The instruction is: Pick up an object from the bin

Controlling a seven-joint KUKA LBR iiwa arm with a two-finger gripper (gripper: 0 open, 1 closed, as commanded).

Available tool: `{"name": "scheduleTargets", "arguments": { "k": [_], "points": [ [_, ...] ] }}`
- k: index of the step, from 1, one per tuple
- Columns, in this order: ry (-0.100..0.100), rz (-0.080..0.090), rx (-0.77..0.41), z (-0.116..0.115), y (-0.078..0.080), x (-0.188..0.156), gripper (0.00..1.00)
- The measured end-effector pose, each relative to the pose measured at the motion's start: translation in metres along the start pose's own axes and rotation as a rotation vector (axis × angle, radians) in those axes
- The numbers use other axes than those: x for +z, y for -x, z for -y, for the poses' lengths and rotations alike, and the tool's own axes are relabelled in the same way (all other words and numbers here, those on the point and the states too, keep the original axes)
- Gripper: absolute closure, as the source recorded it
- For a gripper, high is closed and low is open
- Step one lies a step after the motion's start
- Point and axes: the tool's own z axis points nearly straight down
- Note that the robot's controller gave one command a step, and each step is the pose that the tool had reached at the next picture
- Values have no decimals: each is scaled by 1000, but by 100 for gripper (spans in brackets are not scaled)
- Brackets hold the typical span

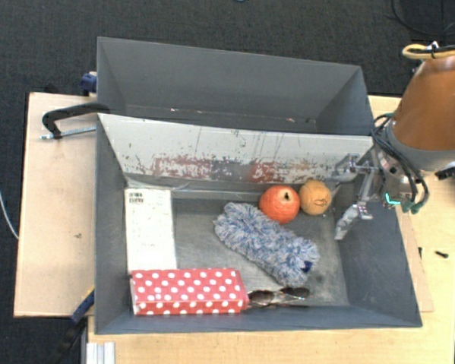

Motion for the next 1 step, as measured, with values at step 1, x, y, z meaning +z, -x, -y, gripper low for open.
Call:
{"name": "scheduleTargets", "arguments": {
  "k": [1],
  "points": [
    [-1, 8, -2, 0, 2, -4, 0]
  ]
}}
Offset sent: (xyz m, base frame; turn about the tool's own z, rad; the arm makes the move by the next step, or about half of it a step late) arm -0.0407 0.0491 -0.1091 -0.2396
